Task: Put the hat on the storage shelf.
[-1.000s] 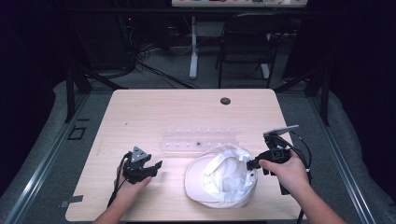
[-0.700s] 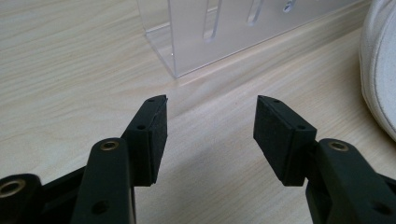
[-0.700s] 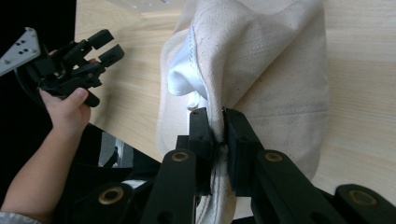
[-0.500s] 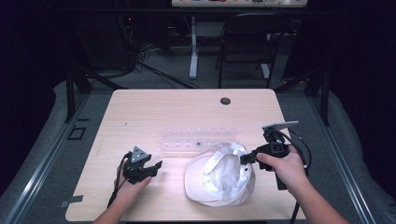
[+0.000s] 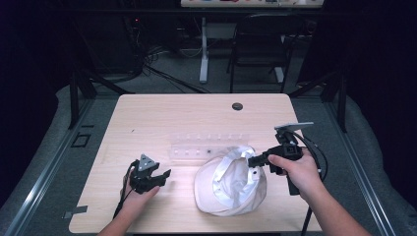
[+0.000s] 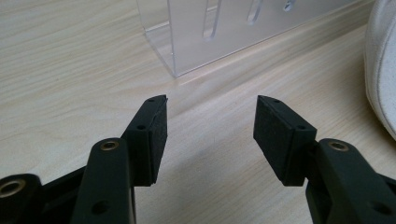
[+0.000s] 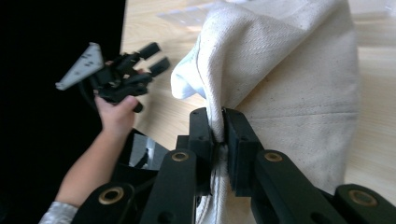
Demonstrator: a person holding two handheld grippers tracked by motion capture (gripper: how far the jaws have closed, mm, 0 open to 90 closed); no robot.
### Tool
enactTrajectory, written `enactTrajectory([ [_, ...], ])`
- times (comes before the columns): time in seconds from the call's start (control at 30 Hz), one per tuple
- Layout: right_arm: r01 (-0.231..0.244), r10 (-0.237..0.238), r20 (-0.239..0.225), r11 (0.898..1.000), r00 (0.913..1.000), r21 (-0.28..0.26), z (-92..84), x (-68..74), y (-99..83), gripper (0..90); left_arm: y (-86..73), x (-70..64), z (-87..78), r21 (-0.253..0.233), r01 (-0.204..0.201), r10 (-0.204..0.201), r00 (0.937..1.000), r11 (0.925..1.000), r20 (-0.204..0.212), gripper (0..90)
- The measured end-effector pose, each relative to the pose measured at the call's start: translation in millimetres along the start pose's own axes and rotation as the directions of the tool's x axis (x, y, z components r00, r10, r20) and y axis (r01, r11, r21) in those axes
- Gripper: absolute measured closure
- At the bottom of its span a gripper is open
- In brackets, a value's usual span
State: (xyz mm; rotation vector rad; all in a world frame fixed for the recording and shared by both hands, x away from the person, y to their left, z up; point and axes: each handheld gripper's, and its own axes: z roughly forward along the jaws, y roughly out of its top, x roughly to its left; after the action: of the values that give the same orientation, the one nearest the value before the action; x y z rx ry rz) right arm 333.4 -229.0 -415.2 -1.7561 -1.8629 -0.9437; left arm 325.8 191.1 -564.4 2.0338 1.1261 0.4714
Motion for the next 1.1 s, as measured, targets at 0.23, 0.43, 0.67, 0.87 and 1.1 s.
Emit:
enactTrajectory([
  [0.23, 0.035, -0.037, -0.055, 0.999, 0.9978, -0.023, -2.1, 17.1, 4.8, 82.4, -0.1, 0.0, -0.1, -0.001, 0.001, -0.001, 1.0000, 1.0000, 0.001, 45.1],
  [0.43, 0.057, -0.061, -0.082, 0.997, 0.9948, -0.044, -6.9, 26.6, 7.7, 82.5, -0.2, 0.1, 0.3, 0.001, 0.000, 0.000, 1.0000, 1.0000, 0.001, 45.1],
  [0.67, 0.073, -0.079, -0.099, 0.996, 0.9920, -0.060, -11.0, 33.8, 11.3, 82.5, 0.0, -3.2, 0.3, 0.005, -0.017, 0.017, 0.9998, 0.9998, 0.006, 45.1],
  [0.87, 0.099, -0.109, -0.115, 0.991, 0.9874, -0.086, -15.8, 42.2, 14.3, 82.5, 0.4, -7.3, -0.3, -0.003, -0.027, 0.027, 0.9996, 0.9996, 0.012, 45.1],
  [1.1, 0.111, -0.127, -0.134, 0.986, 0.9828, -0.124, -21.0, 48.1, 20.9, 82.5, 0.7, -12.3, -0.4, -0.009, -0.036, 0.036, 0.9991, 0.9993, 0.019, 45.1],
])
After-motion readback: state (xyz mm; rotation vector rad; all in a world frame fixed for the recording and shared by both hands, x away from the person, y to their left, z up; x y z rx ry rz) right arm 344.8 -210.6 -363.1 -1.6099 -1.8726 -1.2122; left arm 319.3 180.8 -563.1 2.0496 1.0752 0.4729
